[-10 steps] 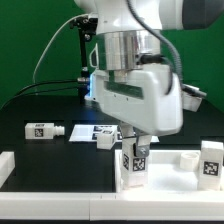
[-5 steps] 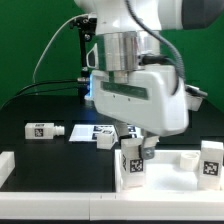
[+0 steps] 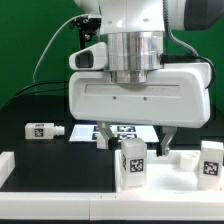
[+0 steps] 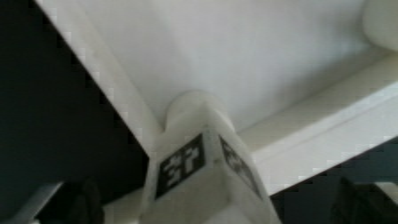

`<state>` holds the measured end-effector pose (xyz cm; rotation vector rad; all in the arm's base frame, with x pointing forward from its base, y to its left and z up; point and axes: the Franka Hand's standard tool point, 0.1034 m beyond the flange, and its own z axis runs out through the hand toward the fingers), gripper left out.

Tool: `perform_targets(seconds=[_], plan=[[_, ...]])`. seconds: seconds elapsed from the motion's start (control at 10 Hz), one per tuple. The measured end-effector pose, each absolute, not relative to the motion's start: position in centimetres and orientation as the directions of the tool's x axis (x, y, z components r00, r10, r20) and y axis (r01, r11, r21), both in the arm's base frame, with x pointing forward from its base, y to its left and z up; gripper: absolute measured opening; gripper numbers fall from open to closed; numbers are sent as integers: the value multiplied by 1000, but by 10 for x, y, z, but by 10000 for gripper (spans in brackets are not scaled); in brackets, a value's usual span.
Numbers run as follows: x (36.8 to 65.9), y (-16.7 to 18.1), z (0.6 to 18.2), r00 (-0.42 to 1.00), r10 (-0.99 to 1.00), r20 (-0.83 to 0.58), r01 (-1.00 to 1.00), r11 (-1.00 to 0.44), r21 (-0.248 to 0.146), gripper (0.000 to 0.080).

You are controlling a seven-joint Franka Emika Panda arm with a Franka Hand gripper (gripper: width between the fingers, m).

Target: Assemble square table

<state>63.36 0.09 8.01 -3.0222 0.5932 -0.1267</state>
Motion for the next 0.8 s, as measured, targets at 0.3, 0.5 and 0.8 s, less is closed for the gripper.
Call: perform_targets(seconds=[0.3,0.5,0.8], plan=[[641,-1,83,991,50,127,51,-999,-6,649],[641,-1,83,992,-26,126,-24,-1000,-16,416],[641,-1,83,948,-283,143,-280,-959,-45,284]])
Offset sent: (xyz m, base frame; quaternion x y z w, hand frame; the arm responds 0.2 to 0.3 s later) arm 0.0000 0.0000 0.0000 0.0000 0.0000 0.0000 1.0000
